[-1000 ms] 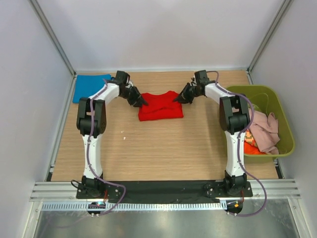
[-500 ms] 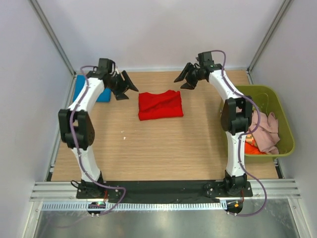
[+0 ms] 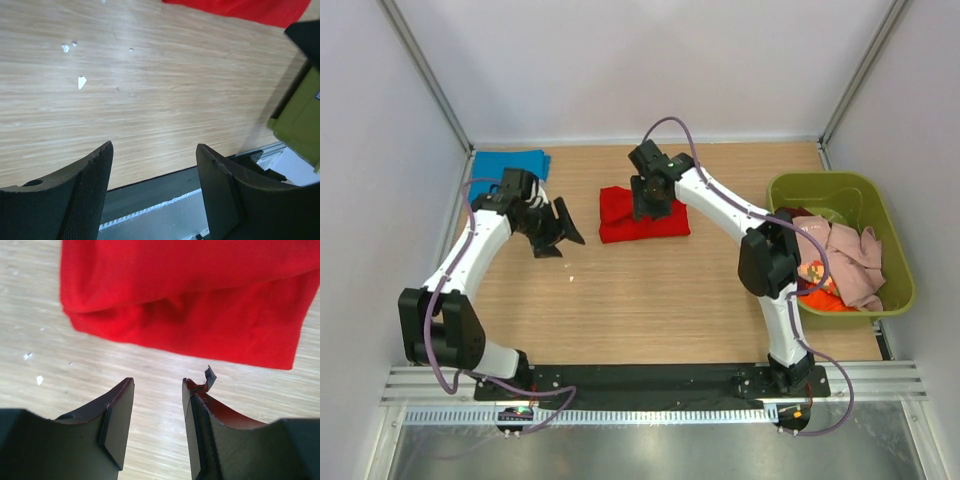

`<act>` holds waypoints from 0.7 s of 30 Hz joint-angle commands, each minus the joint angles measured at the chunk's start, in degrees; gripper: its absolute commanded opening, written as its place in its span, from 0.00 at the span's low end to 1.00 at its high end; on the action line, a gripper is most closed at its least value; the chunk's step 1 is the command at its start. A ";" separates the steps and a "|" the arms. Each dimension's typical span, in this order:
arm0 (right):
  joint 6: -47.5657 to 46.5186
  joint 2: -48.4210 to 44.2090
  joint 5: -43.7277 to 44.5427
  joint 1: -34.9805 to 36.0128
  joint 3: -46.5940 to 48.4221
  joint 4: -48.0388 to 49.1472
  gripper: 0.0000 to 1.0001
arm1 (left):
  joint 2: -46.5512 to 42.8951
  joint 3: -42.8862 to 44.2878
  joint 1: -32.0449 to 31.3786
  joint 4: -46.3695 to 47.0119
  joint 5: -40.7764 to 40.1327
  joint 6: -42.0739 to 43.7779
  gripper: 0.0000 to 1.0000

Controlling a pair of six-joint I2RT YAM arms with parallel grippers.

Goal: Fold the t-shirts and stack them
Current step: Fold the tshirt

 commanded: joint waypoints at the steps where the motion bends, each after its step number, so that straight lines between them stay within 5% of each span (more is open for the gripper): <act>1: -0.30 3.27 7.58 -1.71 3.83 -1.80 0.50 | -4.47 -1.50 -0.03 -0.41 1.60 2.14 0.68; 21: -1.45 22.88 6.62 -5.48 27.22 10.21 0.54 | -10.01 -3.97 0.06 -5.16 -0.51 2.58 0.68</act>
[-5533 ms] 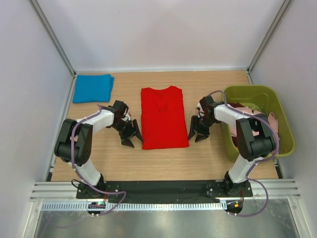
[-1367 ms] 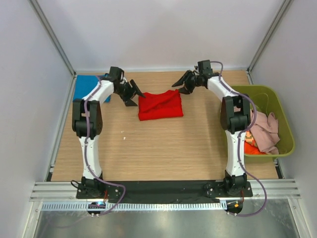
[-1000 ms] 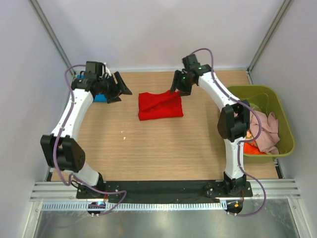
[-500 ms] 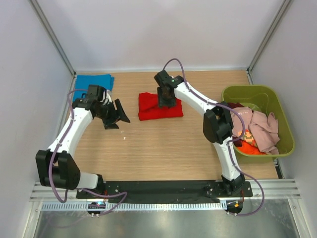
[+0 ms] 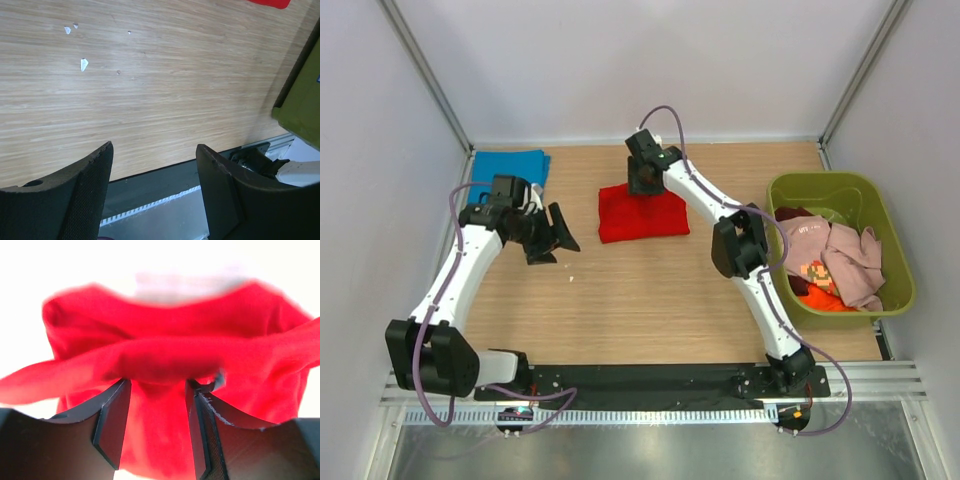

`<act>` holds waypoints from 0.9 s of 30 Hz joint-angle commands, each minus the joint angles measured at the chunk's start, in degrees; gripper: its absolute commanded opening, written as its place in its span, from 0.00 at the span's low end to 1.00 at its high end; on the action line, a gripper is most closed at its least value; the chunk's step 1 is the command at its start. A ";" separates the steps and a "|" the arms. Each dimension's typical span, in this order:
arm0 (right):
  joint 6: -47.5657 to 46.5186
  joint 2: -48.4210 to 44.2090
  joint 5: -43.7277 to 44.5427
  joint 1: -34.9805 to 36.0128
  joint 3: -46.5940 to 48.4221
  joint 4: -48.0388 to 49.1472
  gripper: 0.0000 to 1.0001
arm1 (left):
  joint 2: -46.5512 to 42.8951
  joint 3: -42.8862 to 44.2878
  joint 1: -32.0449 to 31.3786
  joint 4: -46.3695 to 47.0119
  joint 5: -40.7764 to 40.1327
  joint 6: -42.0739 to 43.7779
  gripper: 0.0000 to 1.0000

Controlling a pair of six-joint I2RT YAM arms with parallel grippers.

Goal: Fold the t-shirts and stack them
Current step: Fold the tshirt

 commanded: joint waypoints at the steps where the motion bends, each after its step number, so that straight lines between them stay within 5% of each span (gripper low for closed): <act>1: 1.05 1.88 -1.58 -2.79 3.68 7.74 0.54 | -2.12 -1.19 0.06 -0.31 -0.01 -0.04 0.68; 6: 3.42 4.00 -8.43 -5.87 9.99 10.65 0.58 | -1.42 -2.86 -0.03 6.10 4.99 -3.02 0.69; 10: 3.86 -2.83 -12.38 -6.57 7.56 8.11 0.61 | 0.95 -5.59 -0.73 18.40 10.36 -10.12 0.70; 17: 9.40 -15.41 -32.41 -10.88 -15.89 13.89 0.57 | 15.96 4.04 -2.84 36.42 15.55 -19.80 0.57; 21: 10.53 -15.86 -41.29 -11.59 -22.14 17.40 0.38 | 27.13 12.48 -3.81 45.04 17.04 -27.19 0.45; 23: 12.29 -16.04 -45.26 -12.81 -28.45 22.31 0.19 | 34.95 16.19 -4.51 49.87 18.27 -31.31 0.39; 27: 17.47 -15.43 -51.31 -15.27 -39.64 33.92 0.05 | 46.82 22.35 -5.04 55.93 17.49 -36.50 0.33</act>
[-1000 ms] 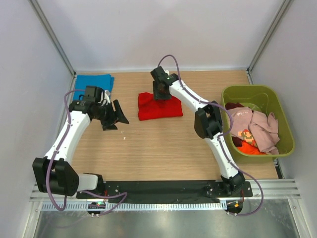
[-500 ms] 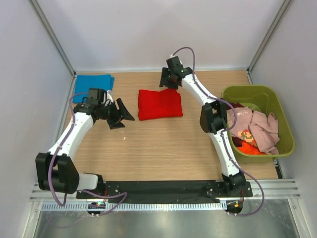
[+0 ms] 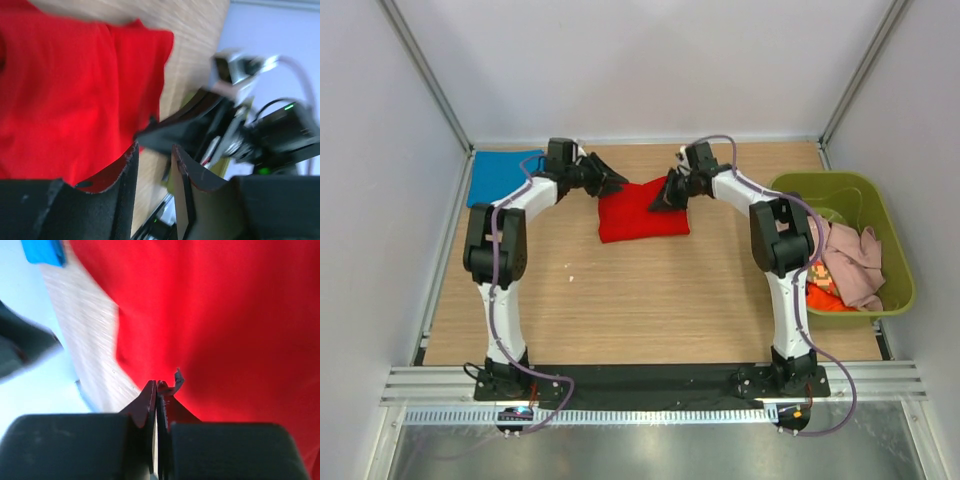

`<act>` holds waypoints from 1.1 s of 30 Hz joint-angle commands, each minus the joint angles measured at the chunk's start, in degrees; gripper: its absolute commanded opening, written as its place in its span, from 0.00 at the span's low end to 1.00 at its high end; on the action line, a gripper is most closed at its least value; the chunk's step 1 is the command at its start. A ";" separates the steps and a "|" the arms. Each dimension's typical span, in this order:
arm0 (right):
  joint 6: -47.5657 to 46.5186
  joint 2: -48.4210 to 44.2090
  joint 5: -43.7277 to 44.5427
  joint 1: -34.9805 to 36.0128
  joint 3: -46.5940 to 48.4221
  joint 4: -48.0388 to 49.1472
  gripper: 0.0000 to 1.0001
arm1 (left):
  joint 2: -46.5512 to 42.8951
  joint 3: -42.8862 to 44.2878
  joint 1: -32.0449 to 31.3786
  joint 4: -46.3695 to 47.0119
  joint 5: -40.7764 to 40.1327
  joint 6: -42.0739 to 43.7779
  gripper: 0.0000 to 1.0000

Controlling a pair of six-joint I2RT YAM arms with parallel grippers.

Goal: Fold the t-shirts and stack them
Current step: Fold the tshirt

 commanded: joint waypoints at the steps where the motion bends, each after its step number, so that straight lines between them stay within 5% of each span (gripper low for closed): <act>1: 6.63 1.64 -10.38 -2.58 -7.86 11.44 0.03 | 7.70 3.12 -0.49 10.18 1.20 -8.56 0.33; 4: 3.77 4.71 -9.44 -4.86 -12.62 14.54 0.02 | 15.70 4.61 0.91 14.23 -0.47 -10.60 0.30; 9: -4.32 7.19 -5.49 -6.45 -4.73 1.90 0.03 | 24.67 17.07 3.11 -7.66 -3.45 1.68 0.29; 15: -7.41 0.87 -7.58 -4.44 4.59 -7.95 0.09 | 24.34 26.15 3.20 -19.15 -3.02 11.37 0.35; 20: -4.43 -1.25 -11.27 -2.59 1.99 -5.70 0.14 | 15.74 25.54 1.54 -23.73 -4.33 14.80 0.49; 26: -1.78 4.10 -16.11 -2.41 -8.56 4.85 0.12 | 6.25 17.99 -6.11 -20.15 -6.62 12.44 0.47; 33: -6.88 9.05 -13.31 -2.50 -5.78 -1.27 0.04 | 6.74 14.99 -8.49 -15.31 -6.99 7.96 0.44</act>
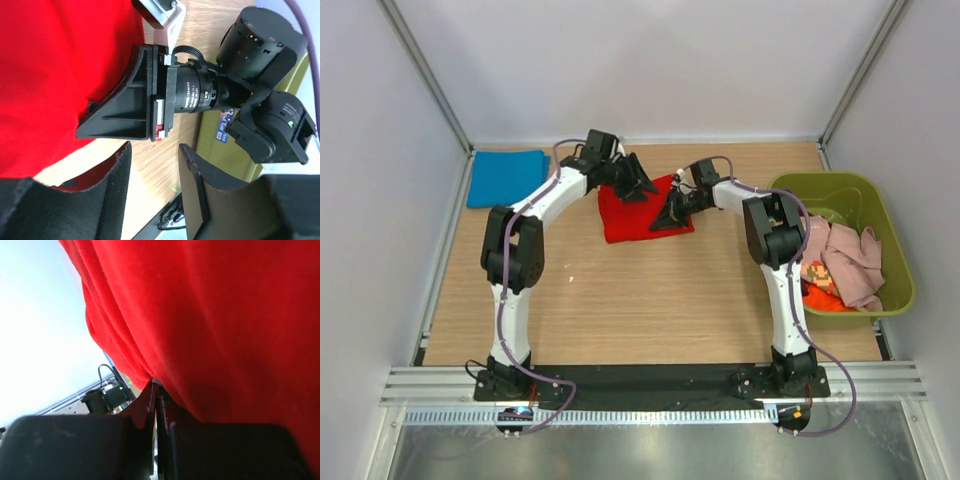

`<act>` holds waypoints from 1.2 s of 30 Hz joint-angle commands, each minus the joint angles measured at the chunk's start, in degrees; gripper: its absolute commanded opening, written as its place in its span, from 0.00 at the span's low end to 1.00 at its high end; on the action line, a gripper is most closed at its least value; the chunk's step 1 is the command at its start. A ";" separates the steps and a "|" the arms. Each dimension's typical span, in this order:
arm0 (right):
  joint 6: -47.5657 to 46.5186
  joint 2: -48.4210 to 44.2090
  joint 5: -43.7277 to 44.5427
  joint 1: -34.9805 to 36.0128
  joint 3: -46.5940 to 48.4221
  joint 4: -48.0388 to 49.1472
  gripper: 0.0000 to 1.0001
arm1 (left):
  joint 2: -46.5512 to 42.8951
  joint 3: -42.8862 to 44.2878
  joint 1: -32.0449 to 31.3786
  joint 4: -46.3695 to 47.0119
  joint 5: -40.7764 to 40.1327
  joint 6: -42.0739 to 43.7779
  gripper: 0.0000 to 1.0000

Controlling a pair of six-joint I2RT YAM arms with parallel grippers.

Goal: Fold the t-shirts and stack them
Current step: Fold the tshirt

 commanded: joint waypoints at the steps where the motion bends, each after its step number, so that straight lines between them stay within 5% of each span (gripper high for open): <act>1: -4.46 -0.38 7.72 0.19 2.79 -5.41 0.04 | 2.53 -0.51 2.20 3.30 2.15 -3.23 0.43; 9: -4.45 -13.21 8.52 -1.65 3.25 -10.08 0.05 | 4.21 -12.35 3.87 10.25 3.14 -6.41 0.36; 17: -5.34 -5.41 9.57 -5.43 -9.23 -1.65 0.03 | 1.75 -23.53 7.29 8.14 0.77 -0.26 0.36; 21: -7.79 -3.99 12.47 -6.75 -8.72 -3.91 0.02 | 2.28 -22.04 8.35 2.52 -0.98 6.49 0.36; 27: -12.02 -14.62 17.05 -6.75 -3.44 -15.26 0.02 | -4.55 -18.35 8.26 -2.76 -1.00 9.94 0.39; 31: -2.72 -15.96 12.39 -5.09 -0.46 -3.70 0.02 | -6.25 -11.33 8.09 -0.41 2.51 5.82 0.42; 36: 8.97 -6.40 9.32 -1.93 5.86 8.19 0.04 | -1.07 -5.96 8.44 5.67 4.01 -0.77 0.42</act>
